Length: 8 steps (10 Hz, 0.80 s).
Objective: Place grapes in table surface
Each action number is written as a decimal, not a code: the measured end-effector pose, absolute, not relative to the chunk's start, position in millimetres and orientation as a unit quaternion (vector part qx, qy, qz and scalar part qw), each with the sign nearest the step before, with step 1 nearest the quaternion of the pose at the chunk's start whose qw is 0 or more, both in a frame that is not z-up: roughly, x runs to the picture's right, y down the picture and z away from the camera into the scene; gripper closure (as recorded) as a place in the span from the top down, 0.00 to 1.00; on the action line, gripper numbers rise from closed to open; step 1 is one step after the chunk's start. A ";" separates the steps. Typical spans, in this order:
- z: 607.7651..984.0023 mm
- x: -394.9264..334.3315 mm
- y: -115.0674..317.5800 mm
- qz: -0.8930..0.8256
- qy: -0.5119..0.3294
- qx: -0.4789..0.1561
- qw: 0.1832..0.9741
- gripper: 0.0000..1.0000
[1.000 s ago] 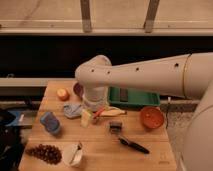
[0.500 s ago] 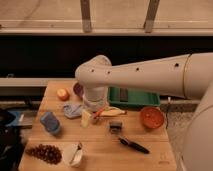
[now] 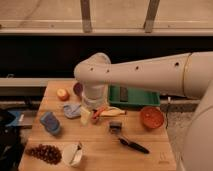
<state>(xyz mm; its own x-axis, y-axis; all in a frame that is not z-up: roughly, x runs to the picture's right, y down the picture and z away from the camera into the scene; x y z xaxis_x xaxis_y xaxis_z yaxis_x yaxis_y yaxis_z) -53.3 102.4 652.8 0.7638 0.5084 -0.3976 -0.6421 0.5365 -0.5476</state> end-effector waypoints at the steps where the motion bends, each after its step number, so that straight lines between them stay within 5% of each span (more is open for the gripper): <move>1: 653.8 -63.3 95.0 0.323 0.090 -0.347 0.876 0.80; 8: 673.0 -218.5 53.7 0.214 0.030 -0.326 0.920 0.80</move>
